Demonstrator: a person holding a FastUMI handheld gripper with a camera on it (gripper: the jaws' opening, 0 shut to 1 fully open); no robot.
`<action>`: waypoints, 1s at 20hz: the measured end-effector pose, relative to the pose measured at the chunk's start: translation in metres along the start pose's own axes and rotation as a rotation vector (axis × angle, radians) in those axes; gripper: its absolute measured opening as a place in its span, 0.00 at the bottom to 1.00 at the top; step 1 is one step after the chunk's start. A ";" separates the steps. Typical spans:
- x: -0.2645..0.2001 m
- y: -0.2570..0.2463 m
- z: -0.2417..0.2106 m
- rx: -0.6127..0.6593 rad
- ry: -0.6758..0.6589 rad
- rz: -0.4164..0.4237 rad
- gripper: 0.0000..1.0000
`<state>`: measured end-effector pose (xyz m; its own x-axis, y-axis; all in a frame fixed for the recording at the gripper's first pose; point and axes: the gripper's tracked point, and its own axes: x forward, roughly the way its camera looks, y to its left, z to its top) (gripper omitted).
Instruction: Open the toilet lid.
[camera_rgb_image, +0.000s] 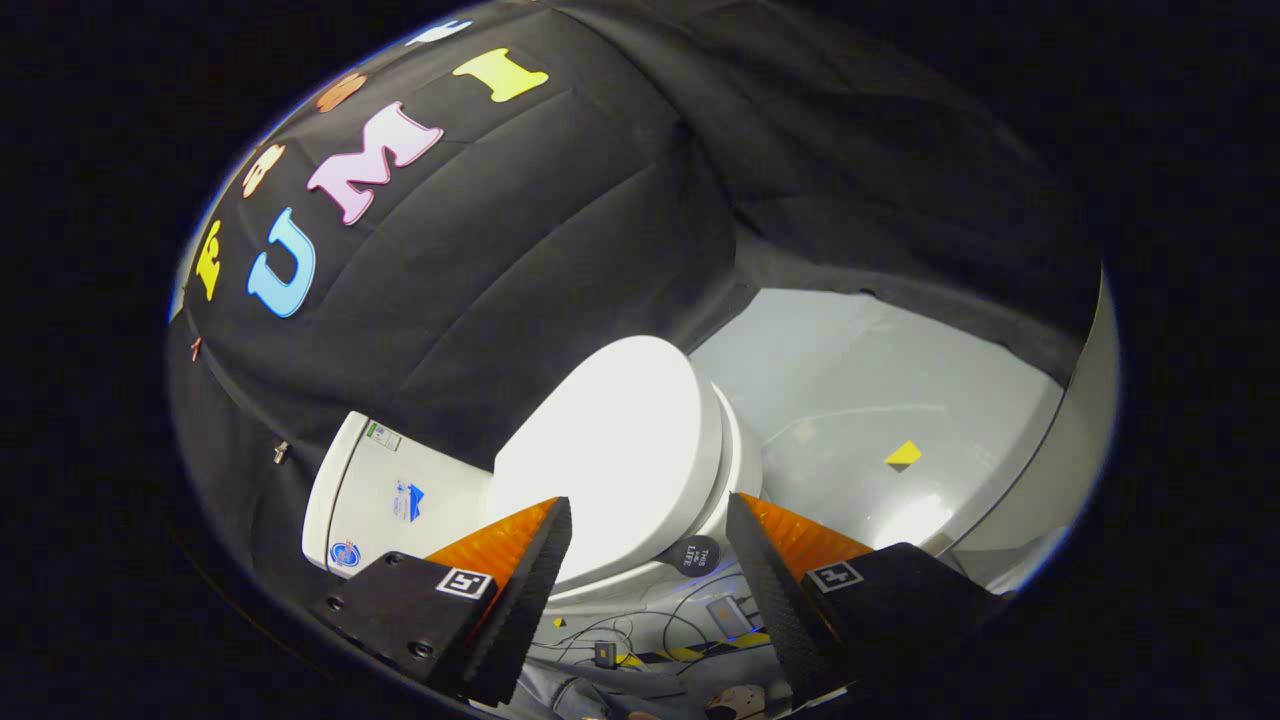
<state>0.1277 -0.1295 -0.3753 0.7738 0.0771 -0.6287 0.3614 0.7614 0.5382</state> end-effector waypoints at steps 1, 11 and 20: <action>0.007 -0.005 -0.005 0.017 0.009 -0.003 0.98; 0.063 -0.055 -0.064 0.168 0.112 -0.039 0.96; 0.091 -0.051 -0.100 0.213 0.173 0.007 0.59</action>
<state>0.1279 -0.0970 -0.5166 0.6834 0.2047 -0.7008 0.4716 0.6089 0.6378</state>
